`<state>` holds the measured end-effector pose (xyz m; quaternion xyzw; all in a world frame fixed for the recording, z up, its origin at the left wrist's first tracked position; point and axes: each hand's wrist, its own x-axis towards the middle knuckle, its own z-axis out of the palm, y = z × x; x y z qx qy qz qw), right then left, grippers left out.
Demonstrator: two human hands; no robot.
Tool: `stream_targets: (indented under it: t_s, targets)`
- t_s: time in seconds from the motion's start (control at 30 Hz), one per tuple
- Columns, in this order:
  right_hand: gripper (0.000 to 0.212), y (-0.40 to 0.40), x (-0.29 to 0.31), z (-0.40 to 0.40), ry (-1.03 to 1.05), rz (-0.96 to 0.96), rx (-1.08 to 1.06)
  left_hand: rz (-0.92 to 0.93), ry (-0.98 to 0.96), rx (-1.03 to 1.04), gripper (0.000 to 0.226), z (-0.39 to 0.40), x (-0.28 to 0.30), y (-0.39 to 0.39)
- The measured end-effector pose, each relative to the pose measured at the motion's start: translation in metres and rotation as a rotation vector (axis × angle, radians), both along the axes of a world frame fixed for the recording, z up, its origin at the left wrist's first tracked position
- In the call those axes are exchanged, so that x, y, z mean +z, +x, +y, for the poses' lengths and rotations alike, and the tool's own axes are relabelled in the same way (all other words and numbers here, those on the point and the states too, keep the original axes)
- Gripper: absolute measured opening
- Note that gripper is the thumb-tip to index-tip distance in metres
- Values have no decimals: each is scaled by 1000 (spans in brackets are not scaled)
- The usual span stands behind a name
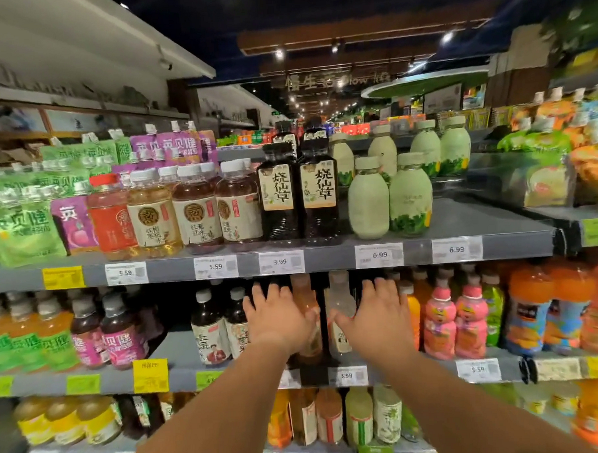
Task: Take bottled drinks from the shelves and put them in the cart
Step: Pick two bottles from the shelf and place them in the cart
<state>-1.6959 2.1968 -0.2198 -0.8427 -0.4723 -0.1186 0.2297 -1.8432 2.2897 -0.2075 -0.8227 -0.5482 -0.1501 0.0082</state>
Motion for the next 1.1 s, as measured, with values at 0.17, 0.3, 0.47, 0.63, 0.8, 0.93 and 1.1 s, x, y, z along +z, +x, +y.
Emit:
stream_targets:
  t_s: [0.17,0.3,0.47,0.63,0.8,0.93,1.1]
  targets:
    - [69,20,-6,29,-8,-179,-13,96,54,67,87,20,-3,20]
    - [82,22,-11,46,-112,-168,-21,138,24,101,94,29,-13,25]
    - [72,18,-8,59,-113,-117,-51,27,50,124,86,32,-18,28]
    - [58,19,-7,55,4,-53,-50,-139,87,58,63,30,-22,31]
    - [55,18,-16,42,115,-104,9,-331,82,-54,44,26,-33,18]
    - [58,17,-18,30,242,-167,70,-501,61,-158,51,12,-32,5]
    - [63,4,-17,5,241,-99,180,-636,-8,-338,59,-12,-19,-17]
